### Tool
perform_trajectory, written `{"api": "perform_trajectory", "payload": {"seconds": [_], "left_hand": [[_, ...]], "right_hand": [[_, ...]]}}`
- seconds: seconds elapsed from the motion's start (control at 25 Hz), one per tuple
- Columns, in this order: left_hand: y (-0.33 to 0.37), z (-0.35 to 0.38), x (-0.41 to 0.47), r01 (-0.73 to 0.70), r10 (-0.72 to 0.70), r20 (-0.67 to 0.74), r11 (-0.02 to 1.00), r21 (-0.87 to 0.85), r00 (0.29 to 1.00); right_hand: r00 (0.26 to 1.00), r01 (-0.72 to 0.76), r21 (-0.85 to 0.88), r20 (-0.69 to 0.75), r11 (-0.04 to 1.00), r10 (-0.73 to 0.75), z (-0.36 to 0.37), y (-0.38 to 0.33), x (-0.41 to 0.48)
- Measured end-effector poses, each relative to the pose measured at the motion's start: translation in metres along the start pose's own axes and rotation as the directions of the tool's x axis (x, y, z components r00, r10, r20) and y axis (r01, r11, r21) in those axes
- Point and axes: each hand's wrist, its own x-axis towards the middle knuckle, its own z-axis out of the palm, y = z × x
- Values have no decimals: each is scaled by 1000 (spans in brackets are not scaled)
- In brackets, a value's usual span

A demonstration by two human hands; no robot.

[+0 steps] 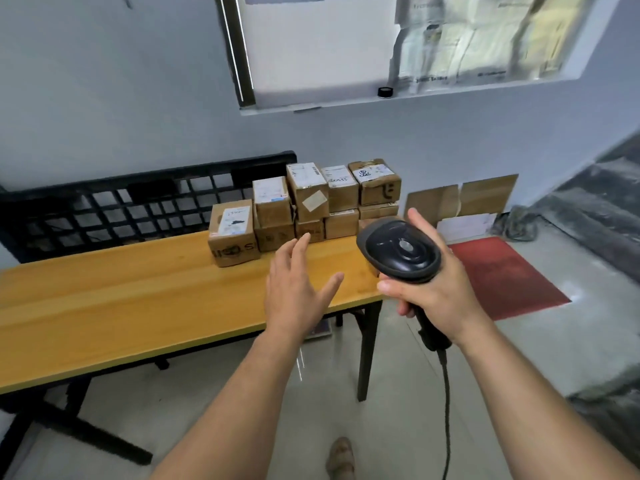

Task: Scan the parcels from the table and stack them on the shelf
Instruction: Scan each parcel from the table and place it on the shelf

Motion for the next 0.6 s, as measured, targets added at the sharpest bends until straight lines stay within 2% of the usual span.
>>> {"api": "perform_trajectory", "payload": {"seconds": [0.36, 0.6], "left_hand": [[8, 94, 127, -2, 9, 153, 999, -51, 988], [2, 152, 181, 69, -46, 285, 995, -70, 957]], "right_hand": [[973, -156, -57, -180, 986, 144, -63, 54, 124], [949, -272, -139, -204, 952, 241, -85, 100, 177]]}}
